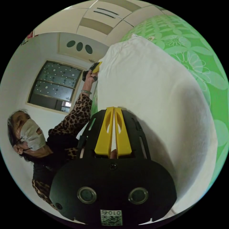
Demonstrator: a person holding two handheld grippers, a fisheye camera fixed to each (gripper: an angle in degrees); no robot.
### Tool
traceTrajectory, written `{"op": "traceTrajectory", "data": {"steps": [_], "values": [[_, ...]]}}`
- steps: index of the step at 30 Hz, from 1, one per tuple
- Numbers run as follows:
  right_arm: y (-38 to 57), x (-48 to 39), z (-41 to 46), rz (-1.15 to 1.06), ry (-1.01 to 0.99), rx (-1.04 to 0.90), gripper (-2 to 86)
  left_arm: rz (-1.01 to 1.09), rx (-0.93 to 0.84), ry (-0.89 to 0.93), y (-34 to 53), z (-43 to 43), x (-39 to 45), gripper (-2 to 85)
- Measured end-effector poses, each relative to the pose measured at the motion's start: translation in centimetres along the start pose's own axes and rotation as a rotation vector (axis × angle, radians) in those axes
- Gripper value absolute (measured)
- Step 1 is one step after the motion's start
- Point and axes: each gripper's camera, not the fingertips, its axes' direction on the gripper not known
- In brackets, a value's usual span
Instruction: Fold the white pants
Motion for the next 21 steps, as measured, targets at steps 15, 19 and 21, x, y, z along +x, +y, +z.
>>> {"op": "traceTrajectory", "data": {"steps": [15, 19, 21], "values": [[4.7, -8.7, -7.6, -0.146, -0.056, 0.092, 2.5, 0.144, -0.090, 0.107, 14.7, -12.9, 1.3, -0.1], [16.5, -13.5, -16.1, -0.206, 0.183, 0.327, 2.6, 0.338, -0.158, 0.133, 21.2, -12.7, 7.2, -0.2], [22.4, -13.1, -20.3, -0.101, 0.284, 0.469, 2.8, 0.458, -0.225, 0.158, 25.1, -11.3, 10.9, -0.2]]}}
